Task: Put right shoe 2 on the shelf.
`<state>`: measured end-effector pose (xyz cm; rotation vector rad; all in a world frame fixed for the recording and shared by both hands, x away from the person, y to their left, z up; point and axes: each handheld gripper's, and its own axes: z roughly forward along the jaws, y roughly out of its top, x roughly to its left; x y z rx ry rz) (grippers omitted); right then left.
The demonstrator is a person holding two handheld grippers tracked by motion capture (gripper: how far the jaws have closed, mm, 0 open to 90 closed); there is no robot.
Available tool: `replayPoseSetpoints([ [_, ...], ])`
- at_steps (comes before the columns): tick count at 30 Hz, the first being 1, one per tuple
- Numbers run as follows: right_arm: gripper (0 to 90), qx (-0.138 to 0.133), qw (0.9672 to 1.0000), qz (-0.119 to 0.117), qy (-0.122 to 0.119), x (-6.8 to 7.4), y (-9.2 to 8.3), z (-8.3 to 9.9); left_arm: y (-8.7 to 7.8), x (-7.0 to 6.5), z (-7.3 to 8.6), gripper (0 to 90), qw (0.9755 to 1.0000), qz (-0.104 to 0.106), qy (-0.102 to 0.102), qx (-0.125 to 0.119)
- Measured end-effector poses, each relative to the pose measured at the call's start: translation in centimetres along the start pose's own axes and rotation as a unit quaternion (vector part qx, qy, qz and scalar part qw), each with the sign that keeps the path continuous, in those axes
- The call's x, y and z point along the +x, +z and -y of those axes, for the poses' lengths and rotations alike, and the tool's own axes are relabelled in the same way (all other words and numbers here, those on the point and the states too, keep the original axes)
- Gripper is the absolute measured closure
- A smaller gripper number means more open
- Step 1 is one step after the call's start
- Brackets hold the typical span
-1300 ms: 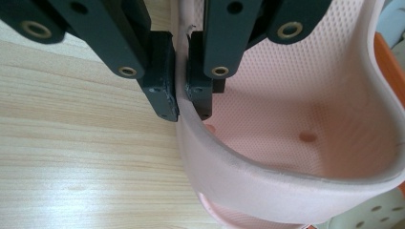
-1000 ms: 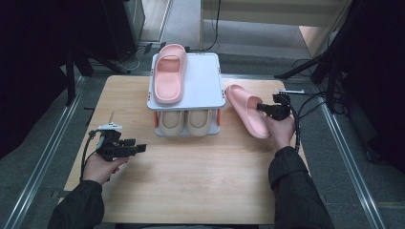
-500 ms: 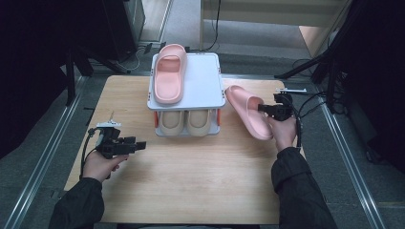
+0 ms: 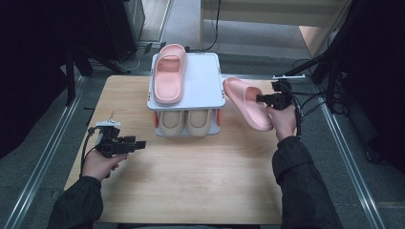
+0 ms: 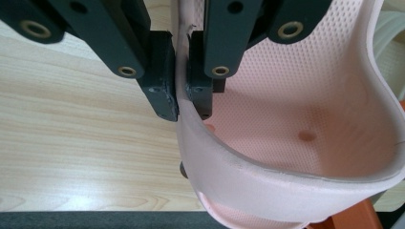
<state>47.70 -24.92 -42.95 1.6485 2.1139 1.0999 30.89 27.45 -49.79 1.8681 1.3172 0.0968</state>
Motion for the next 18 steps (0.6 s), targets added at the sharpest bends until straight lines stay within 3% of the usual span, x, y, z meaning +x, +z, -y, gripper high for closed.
replayPoseSetpoints([
  [18, 83.8, -0.008, 1.0000, 0.001, -0.005, 2.2, -3.0, -5.6, 0.0, -0.1, 0.0, 35.8, 1.0000, 0.004, 0.006, 0.004],
])
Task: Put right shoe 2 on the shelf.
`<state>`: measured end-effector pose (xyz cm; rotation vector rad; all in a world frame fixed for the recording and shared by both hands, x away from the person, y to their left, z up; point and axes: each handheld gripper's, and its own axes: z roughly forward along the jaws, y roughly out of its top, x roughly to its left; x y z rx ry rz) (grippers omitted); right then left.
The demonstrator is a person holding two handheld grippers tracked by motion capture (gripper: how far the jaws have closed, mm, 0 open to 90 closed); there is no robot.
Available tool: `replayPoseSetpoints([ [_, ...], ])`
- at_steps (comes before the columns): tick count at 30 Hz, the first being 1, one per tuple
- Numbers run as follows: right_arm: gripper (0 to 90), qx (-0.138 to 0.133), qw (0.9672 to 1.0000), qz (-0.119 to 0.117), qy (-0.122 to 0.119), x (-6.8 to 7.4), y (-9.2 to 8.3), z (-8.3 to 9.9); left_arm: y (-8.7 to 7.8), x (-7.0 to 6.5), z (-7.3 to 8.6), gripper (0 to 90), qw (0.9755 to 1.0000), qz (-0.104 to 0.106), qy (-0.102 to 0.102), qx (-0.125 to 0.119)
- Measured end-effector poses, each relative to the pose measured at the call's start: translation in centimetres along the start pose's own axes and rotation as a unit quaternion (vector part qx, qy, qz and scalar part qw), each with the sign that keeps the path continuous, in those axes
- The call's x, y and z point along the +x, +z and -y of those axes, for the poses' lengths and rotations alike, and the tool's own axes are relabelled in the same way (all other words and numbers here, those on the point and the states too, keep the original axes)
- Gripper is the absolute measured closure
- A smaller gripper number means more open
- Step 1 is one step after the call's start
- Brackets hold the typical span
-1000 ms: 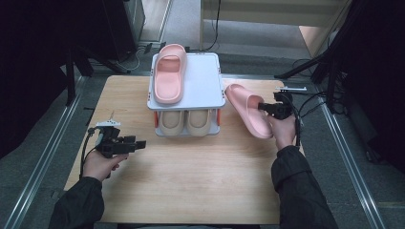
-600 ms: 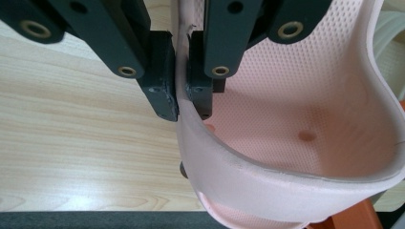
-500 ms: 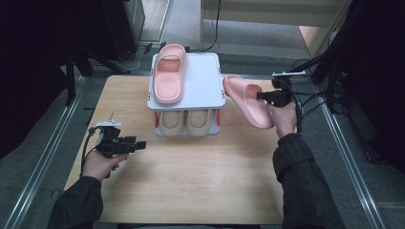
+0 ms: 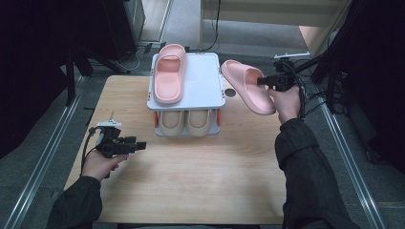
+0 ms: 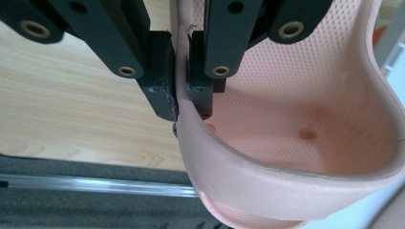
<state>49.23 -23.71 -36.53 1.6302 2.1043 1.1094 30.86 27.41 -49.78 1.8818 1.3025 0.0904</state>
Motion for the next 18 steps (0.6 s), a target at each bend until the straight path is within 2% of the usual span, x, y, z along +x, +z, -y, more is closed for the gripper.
replayPoseSetpoints([
  [3, 83.8, -0.009, 1.0000, 0.002, 0.000, 0.5, -0.4, -1.0, -0.1, 0.0, 0.0, 35.9, 1.0000, 0.002, 0.000, -0.001],
  [9, 83.7, -0.016, 0.9998, -0.012, 0.008, 2.1, 0.0, -2.3, -0.2, 0.0, -0.1, 35.9, 1.0000, 0.003, 0.002, -0.001],
  [18, 82.9, -0.002, 0.9999, -0.003, -0.016, 5.2, 1.9, -4.2, -0.3, 0.1, -0.2, 35.9, 0.9999, 0.006, 0.001, -0.009],
])
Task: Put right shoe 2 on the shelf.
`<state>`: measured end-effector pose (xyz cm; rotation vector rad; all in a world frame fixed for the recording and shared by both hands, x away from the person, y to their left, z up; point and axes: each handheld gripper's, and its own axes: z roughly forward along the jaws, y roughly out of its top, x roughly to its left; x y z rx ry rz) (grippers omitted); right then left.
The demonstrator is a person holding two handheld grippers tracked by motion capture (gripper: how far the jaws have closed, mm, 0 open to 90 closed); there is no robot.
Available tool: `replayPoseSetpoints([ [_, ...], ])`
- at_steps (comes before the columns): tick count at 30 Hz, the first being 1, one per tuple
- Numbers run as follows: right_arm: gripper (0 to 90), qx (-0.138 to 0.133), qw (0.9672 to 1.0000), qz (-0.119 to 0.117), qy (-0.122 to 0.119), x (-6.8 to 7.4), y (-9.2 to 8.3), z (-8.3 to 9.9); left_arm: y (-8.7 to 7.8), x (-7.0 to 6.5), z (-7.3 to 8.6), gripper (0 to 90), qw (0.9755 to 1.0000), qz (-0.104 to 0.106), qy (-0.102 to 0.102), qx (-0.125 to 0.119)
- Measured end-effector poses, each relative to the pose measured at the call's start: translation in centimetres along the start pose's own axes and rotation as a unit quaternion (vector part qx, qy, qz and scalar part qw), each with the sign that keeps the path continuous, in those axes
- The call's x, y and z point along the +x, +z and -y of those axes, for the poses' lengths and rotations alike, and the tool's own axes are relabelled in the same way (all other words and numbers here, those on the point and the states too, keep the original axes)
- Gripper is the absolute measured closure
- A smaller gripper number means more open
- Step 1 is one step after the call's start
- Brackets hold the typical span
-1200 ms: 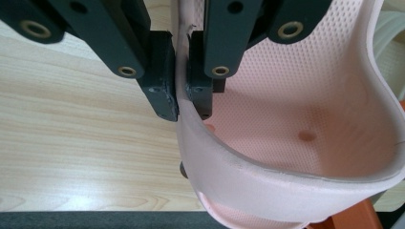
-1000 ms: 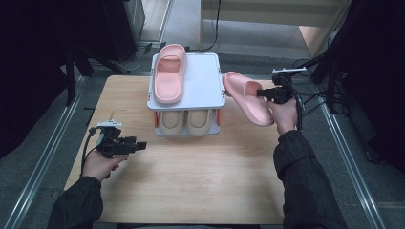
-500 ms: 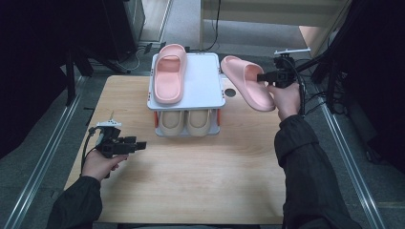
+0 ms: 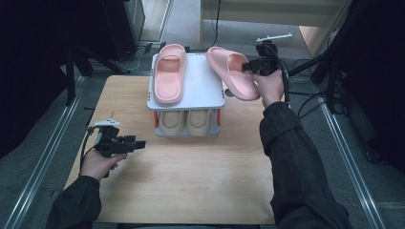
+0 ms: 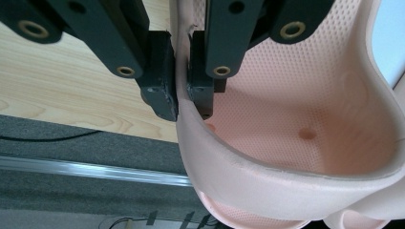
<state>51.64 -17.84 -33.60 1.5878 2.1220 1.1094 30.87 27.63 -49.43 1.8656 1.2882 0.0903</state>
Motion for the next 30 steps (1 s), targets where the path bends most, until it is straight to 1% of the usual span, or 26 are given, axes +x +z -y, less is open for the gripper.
replayPoseSetpoints([
  [3, 82.9, 0.002, 1.0000, 0.005, -0.002, 0.9, 1.0, -0.4, 0.0, 0.0, 0.0, 35.9, 1.0000, 0.001, 0.003, 0.003],
  [5, 82.9, 0.006, 0.9999, 0.009, 0.002, 1.4, 1.7, -0.7, 0.0, 0.0, 0.0, 35.9, 1.0000, 0.002, 0.002, 0.004],
  [7, 82.8, 0.007, 0.9999, 0.014, 0.001, 2.0, 2.3, -1.0, 0.0, 0.0, 0.0, 35.9, 1.0000, 0.002, 0.002, 0.004],
  [10, 82.4, 0.001, 0.9995, 0.031, -0.003, 3.2, 3.1, -1.5, 0.1, -0.2, 0.0, 35.9, 0.9999, 0.013, 0.000, 0.000],
  [12, 81.8, 0.000, 0.9989, 0.045, -0.011, 4.1, 3.7, -1.8, 0.1, -0.4, -0.1, 35.9, 0.9999, 0.015, 0.005, 0.001],
  [16, 79.2, 0.003, 0.9985, 0.053, -0.013, 5.6, 4.5, -2.3, 0.1, -0.6, -0.1, 35.9, 0.9998, 0.017, 0.009, 0.002],
  [18, 77.7, 0.006, 0.9985, 0.052, -0.017, 6.1, 4.8, -2.3, 0.1, -0.6, -0.1, 35.9, 0.9998, 0.017, 0.010, 0.002],
  [20, 77.1, 0.008, 0.9982, 0.052, -0.028, 6.6, 5.0, -2.2, 0.0, -0.5, -0.1, 35.9, 0.9999, 0.011, 0.008, -0.002],
  [22, 77.1, 0.008, 0.9973, 0.056, -0.046, 7.1, 5.0, -2.1, -0.2, -0.4, -0.1, 35.9, 0.9999, 0.011, 0.003, -0.008],
  [24, 77.5, 0.012, 0.9971, 0.050, -0.055, 7.5, 5.0, -2.0, -0.3, -0.3, -0.1, 35.9, 0.9999, 0.011, 0.000, -0.008],
  [27, 76.0, 0.013, 0.9976, 0.037, -0.057, 8.1, 5.0, -1.7, -0.3, -0.3, -0.1, 35.9, 0.9999, 0.009, -0.001, -0.008],
  [29, 74.2, 0.019, 0.9979, 0.029, -0.054, 8.5, 5.1, -1.6, -0.2, -0.3, -0.1, 35.9, 0.9999, 0.010, 0.000, -0.008],
  [30, 73.7, 0.015, 0.9982, 0.021, -0.054, 8.6, 4.9, -1.5, -0.2, -0.3, -0.1, 35.9, 0.9999, 0.010, 0.002, -0.006],
])
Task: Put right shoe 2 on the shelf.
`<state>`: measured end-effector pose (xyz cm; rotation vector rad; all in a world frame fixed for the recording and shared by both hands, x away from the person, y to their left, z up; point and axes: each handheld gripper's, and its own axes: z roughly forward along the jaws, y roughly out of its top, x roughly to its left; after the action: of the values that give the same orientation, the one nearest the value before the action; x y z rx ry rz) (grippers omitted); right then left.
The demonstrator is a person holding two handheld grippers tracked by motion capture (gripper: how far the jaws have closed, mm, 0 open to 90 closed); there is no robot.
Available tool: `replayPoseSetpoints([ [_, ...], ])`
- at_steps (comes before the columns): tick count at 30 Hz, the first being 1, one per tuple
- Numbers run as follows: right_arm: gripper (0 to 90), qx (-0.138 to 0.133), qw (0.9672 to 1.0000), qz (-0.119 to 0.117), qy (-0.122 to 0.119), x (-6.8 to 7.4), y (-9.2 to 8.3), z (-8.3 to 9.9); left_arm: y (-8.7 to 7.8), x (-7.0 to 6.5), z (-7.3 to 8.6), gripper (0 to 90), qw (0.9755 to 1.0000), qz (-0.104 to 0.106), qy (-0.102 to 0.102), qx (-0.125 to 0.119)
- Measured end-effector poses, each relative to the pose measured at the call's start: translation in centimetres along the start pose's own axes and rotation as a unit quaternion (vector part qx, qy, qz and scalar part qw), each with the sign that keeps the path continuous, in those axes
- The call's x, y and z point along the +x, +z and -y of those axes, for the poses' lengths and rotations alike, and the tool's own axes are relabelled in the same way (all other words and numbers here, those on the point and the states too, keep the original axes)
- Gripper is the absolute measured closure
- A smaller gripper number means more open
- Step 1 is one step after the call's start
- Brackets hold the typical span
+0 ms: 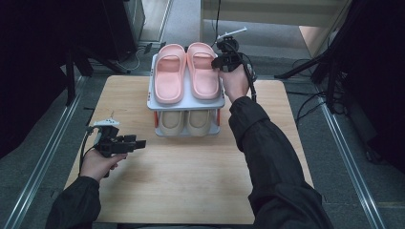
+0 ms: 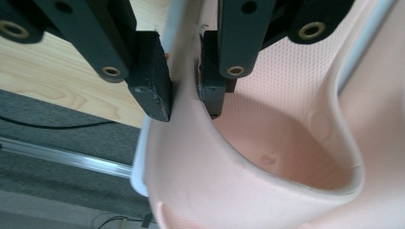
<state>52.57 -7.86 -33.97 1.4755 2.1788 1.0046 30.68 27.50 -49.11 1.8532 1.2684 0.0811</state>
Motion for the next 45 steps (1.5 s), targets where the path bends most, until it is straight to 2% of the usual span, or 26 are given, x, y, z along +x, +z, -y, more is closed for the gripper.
replayPoseSetpoints([
  [2, 72.6, -0.001, 0.9999, -0.014, -0.004, 0.4, -0.2, 0.3, 0.0, 0.0, 0.0, 35.9, 1.0000, 0.000, 0.000, 0.000],
  [6, 69.8, -0.009, 0.9996, -0.019, -0.020, 1.0, -0.7, 0.8, -0.1, 0.1, 0.1, 35.9, 1.0000, -0.002, 0.000, 0.002],
  [10, 64.9, -0.027, 0.9982, -0.050, -0.020, 0.5, -1.3, 1.3, -0.2, 0.2, 0.1, 35.8, 1.0000, -0.003, 0.003, 0.002],
  [14, 64.2, -0.041, 0.9964, -0.060, -0.043, 0.2, -2.3, 2.0, -0.2, 0.4, 0.1, 35.9, 1.0000, -0.006, -0.001, 0.002],
  [20, 64.2, -0.054, 0.9937, -0.086, -0.047, -0.3, -3.7, 3.4, -0.2, 0.4, 0.0, 35.8, 1.0000, -0.009, -0.001, 0.000],
  [23, 63.1, -0.074, 0.9917, -0.087, -0.060, -0.5, -4.5, 4.2, -0.2, 0.6, -0.2, 35.8, 0.9999, -0.009, -0.005, 0.000],
  [26, 63.2, -0.080, 0.9896, -0.103, -0.060, -0.9, -5.1, 5.0, -0.1, 0.8, -0.4, 35.8, 0.9999, -0.010, -0.005, 0.001],
  [33, 61.6, -0.078, 0.9884, -0.118, -0.057, -1.7, -5.8, 6.9, 0.5, 1.0, -0.9, 35.8, 1.0000, -0.006, -0.006, -0.003],
  [35, 61.1, -0.075, 0.9883, -0.120, -0.058, -1.9, -5.9, 7.6, 0.6, 1.1, -1.0, 35.8, 0.9999, -0.007, -0.005, 0.005],
  [38, 61.3, -0.072, 0.9879, -0.125, -0.057, -2.2, -6.3, 8.6, 0.7, 1.2, -1.3, 35.8, 0.9999, -0.010, -0.006, 0.001],
  [40, 61.4, -0.080, 0.9864, -0.132, -0.057, -2.3, -6.7, 9.2, 0.8, 1.2, -1.5, 35.8, 0.9999, -0.010, -0.005, 0.002],
  [45, 60.3, -0.077, 0.9852, -0.141, -0.059, -2.5, -7.1, 10.7, 1.3, 1.1, -2.0, 35.8, 0.9999, -0.008, 0.002, 0.008],
])
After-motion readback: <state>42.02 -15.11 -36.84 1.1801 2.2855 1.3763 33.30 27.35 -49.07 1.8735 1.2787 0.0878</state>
